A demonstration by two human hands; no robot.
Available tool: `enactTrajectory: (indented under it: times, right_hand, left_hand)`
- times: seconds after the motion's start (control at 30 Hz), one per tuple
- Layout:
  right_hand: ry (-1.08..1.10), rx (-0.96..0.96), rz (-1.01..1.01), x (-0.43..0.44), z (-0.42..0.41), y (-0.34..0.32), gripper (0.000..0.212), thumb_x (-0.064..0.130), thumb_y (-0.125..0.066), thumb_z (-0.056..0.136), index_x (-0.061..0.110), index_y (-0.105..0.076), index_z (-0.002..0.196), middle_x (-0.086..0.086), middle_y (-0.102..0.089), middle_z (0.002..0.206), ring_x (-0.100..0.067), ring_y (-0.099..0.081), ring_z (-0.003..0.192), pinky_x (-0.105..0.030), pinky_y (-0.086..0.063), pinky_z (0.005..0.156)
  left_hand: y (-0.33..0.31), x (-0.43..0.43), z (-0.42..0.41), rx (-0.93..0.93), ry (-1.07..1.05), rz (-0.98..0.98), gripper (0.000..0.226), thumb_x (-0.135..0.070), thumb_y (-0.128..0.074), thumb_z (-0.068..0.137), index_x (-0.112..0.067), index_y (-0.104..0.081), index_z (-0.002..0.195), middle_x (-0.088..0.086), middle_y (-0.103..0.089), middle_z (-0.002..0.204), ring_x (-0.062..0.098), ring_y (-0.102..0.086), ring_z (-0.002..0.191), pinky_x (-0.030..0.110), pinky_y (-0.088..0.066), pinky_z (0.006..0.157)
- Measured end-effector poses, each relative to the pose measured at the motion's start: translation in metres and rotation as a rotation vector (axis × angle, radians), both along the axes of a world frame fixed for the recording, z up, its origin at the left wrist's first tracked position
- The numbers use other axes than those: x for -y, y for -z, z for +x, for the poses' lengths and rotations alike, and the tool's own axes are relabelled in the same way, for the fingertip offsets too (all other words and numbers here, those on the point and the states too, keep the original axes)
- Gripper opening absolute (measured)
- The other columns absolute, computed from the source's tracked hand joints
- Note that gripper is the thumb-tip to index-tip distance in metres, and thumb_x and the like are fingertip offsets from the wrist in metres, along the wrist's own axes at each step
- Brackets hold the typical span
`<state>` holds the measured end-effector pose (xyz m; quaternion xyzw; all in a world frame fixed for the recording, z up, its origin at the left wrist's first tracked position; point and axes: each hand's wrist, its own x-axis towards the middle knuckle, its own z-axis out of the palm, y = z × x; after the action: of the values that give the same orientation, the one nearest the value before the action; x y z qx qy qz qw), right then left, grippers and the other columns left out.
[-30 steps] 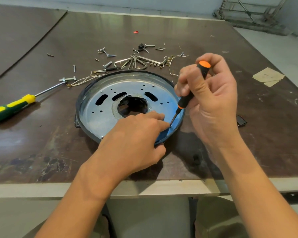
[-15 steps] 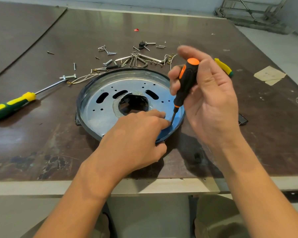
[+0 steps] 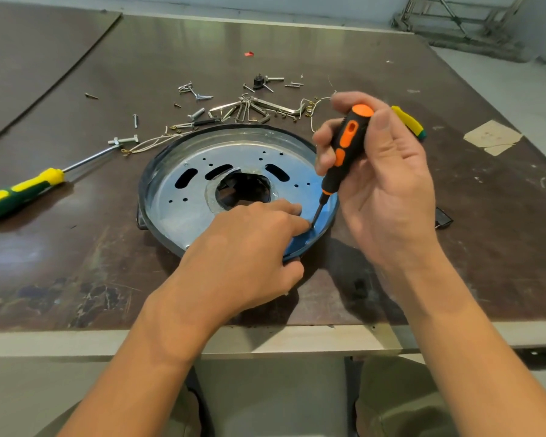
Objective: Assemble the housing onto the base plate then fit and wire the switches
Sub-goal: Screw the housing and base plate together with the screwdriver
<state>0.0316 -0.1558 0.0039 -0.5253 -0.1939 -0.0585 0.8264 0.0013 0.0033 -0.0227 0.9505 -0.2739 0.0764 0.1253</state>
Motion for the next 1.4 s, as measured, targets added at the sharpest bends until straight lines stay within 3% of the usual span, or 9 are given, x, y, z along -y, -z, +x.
enactTrajectory:
  times: [0.13, 0.2, 0.3, 0.4, 0.63, 0.83, 1.07, 1.3, 1.4]
  right_hand:
    - [0.080, 0.042, -0.075, -0.002, -0.001, -0.001, 0.007, 0.011, -0.060, 0.096, 0.010, -0.056, 0.101, -0.010, -0.069, 0.094, -0.024, -0.063, 0.080, -0.037, -0.051, 0.075]
    - [0.152, 0.071, -0.097, -0.002, 0.001, 0.002, 0.021, 0.009, -0.069, 0.088, 0.014, -0.049, 0.094, -0.009, -0.067, 0.085, -0.022, -0.061, 0.071, -0.038, -0.048, 0.069]
    - [0.062, 0.080, -0.065, -0.003, 0.000, 0.001, 0.006, 0.018, -0.052, 0.100, 0.014, -0.048, 0.099, -0.007, -0.061, 0.080, -0.020, -0.052, 0.069, -0.033, -0.044, 0.069]
    - [0.029, 0.002, 0.027, 0.000, 0.001, 0.000, 0.033, 0.023, -0.028, 0.108, 0.005, -0.054, 0.113, -0.010, -0.058, 0.086, -0.021, -0.050, 0.079, -0.032, -0.042, 0.072]
    - [0.174, 0.020, -0.117, 0.002, 0.001, -0.004, 0.016, 0.006, -0.065, 0.092, 0.012, -0.051, 0.093, -0.002, -0.062, 0.075, -0.022, -0.062, 0.072, -0.040, -0.049, 0.074]
    - [0.004, 0.003, -0.019, -0.003, -0.004, -0.004, 0.030, 0.018, -0.031, 0.107, 0.004, -0.056, 0.113, -0.008, -0.062, 0.089, -0.019, -0.057, 0.083, -0.030, -0.049, 0.074]
    - [0.076, 0.102, -0.160, -0.007, -0.007, -0.002, 0.022, 0.003, -0.068, 0.089, 0.013, -0.052, 0.098, -0.013, -0.067, 0.091, -0.025, -0.063, 0.077, -0.038, -0.051, 0.076]
    - [-0.016, 0.038, -0.049, -0.001, 0.000, -0.002, 0.027, 0.014, -0.032, 0.108, 0.004, -0.053, 0.122, -0.012, -0.061, 0.092, -0.021, -0.055, 0.080, -0.031, -0.048, 0.076]
    - [0.036, 0.041, -0.086, 0.001, 0.000, -0.004, 0.013, 0.005, -0.049, 0.101, 0.005, -0.054, 0.113, -0.010, -0.067, 0.095, -0.025, -0.065, 0.087, -0.035, -0.051, 0.080]
  left_hand:
    - [0.000, 0.000, -0.001, 0.010, -0.003, 0.006, 0.051, -0.042, -0.059, 0.085, -0.038, -0.055, 0.136, -0.016, -0.047, 0.147, 0.016, -0.057, 0.120, 0.031, -0.052, 0.084]
    - [-0.001, 0.000, -0.001, 0.009, -0.006, 0.008, 0.051, -0.043, -0.059, 0.085, -0.039, -0.055, 0.136, -0.016, -0.045, 0.149, 0.016, -0.055, 0.123, 0.033, -0.052, 0.087]
    - [-0.001, 0.000, -0.001, 0.010, 0.000, 0.012, 0.049, -0.042, -0.059, 0.085, -0.039, -0.056, 0.134, -0.016, -0.049, 0.146, 0.014, -0.057, 0.118, 0.028, -0.049, 0.080]
    - [-0.002, 0.000, -0.001, 0.002, -0.004, 0.020, 0.046, -0.042, -0.058, 0.084, -0.038, -0.059, 0.130, -0.017, -0.051, 0.142, 0.014, -0.058, 0.114, 0.029, -0.050, 0.078]
    - [-0.001, 0.000, -0.001, -0.001, -0.015, 0.023, 0.048, -0.041, -0.059, 0.083, -0.038, -0.059, 0.131, -0.017, -0.051, 0.143, 0.015, -0.059, 0.114, 0.030, -0.051, 0.079]
    - [-0.001, 0.000, -0.001, -0.025, -0.017, 0.013, 0.048, -0.040, -0.059, 0.083, -0.036, -0.059, 0.131, -0.017, -0.055, 0.135, 0.012, -0.059, 0.108, 0.023, -0.043, 0.070]
    - [-0.001, 0.001, -0.001, -0.012, -0.016, 0.004, 0.056, -0.041, -0.060, 0.084, -0.036, -0.052, 0.140, -0.015, -0.045, 0.150, 0.014, -0.055, 0.124, 0.032, -0.052, 0.088]
    - [0.001, 0.000, 0.000, 0.006, -0.002, -0.002, 0.050, -0.040, -0.059, 0.083, -0.036, -0.057, 0.133, -0.016, -0.054, 0.138, 0.012, -0.059, 0.111, 0.024, -0.047, 0.074]
    - [0.001, -0.001, 0.000, 0.011, -0.005, 0.002, 0.050, -0.040, -0.059, 0.083, -0.037, -0.058, 0.132, -0.016, -0.054, 0.140, 0.015, -0.060, 0.112, 0.031, -0.052, 0.078]
